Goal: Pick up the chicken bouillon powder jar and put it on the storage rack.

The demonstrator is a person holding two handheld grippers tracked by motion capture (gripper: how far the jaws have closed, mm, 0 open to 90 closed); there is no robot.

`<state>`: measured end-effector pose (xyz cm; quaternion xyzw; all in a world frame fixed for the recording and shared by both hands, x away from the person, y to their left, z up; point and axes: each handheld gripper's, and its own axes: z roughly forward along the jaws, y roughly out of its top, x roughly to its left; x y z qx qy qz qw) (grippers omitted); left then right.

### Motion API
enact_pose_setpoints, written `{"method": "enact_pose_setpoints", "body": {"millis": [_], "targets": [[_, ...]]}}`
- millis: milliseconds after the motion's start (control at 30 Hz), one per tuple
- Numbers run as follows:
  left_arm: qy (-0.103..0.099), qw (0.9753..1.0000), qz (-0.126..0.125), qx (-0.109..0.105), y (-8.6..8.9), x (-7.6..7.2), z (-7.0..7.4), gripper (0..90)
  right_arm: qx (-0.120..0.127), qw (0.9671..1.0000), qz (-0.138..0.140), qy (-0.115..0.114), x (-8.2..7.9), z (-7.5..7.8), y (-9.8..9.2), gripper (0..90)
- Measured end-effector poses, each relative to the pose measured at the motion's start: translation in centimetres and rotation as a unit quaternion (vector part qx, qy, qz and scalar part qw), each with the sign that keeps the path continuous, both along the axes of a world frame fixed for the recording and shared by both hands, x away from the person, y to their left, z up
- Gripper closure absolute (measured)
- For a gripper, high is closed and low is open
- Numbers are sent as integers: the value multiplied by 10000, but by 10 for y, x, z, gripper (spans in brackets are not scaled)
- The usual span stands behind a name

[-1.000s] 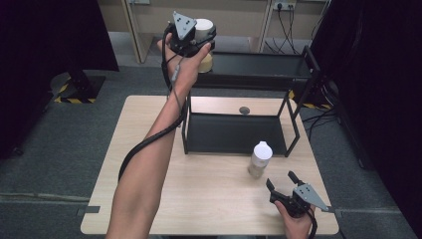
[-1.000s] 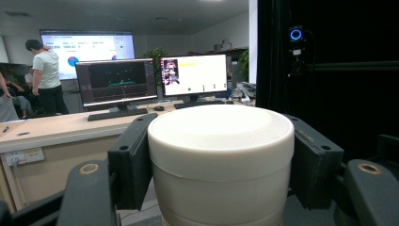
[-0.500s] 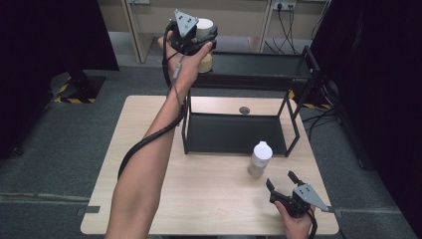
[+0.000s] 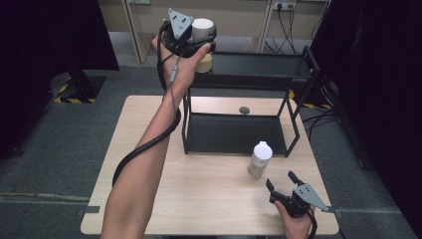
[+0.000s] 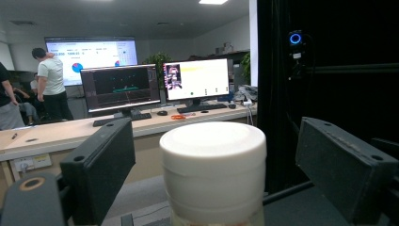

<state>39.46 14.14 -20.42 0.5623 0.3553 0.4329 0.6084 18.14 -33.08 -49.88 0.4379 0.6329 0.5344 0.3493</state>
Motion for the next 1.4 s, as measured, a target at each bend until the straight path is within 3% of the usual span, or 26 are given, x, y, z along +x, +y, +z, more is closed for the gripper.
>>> {"method": "enact_pose_setpoints", "body": {"millis": [167, 433, 800, 867, 933, 1133, 1400], "targets": [[-30, 9998, -153, -146, 7, -12, -9, 116, -39, 10000, 2, -12, 0, 0, 1, 107], [-44, 9995, -249, -181, 13, -25, -30, 113, -58, 10000, -2, -5, 0, 1, 1, 107], [-94, 9992, -358, -126, 14, -43, -53, 113, -69, 10000, 9, -8, 0, 1, 1, 107], [-84, 9991, -407, -93, 15, -49, -60, 113, -70, 10000, 6, -7, 0, 1, 1, 107], [-48, 9986, -489, -215, 20, -54, -72, 113, -71, 10000, 3, -10, 0, 1, 2, 107], [-2, 9986, -518, -79, 23, -59, -88, 113, -73, 10000, -4, -3, 0, 1, 2, 107], [10, 9982, -598, -104, 26, -68, -103, 113, -75, 10000, -10, -7, 0, 1, 2, 107]]}}
